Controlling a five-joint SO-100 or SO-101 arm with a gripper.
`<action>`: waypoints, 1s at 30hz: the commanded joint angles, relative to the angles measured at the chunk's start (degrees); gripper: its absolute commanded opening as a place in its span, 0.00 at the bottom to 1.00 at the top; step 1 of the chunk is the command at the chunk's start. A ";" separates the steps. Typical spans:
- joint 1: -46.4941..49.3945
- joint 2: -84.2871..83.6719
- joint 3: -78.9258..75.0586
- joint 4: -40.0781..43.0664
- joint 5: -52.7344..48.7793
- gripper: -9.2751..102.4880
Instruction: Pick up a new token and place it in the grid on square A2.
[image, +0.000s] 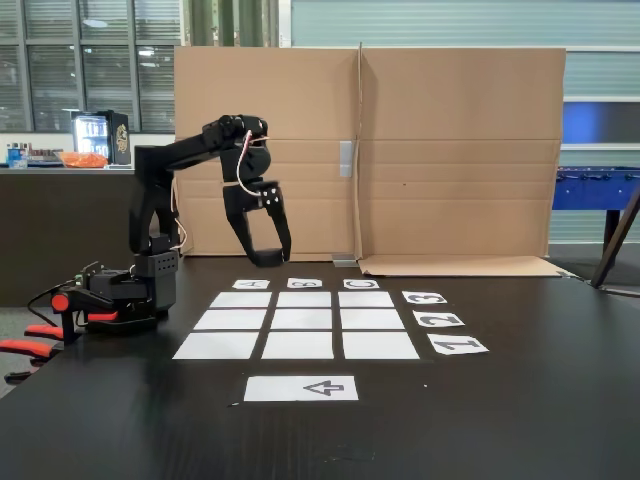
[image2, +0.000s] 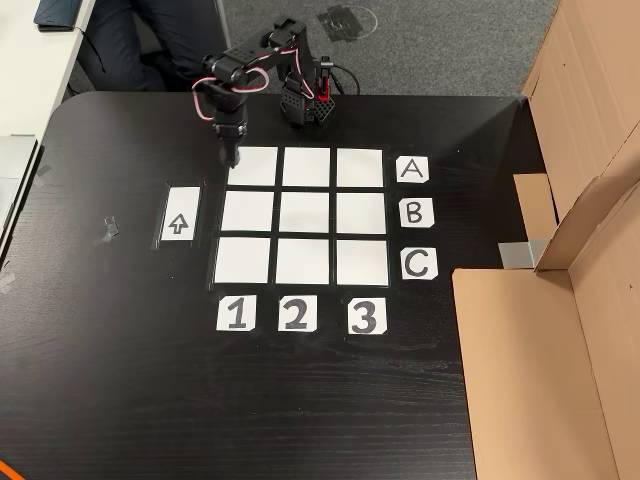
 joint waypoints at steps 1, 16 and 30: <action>-2.46 7.12 4.39 0.00 -1.23 0.22; -12.74 27.60 29.79 -0.09 -12.13 0.22; -18.02 45.97 46.93 -0.79 -17.75 0.22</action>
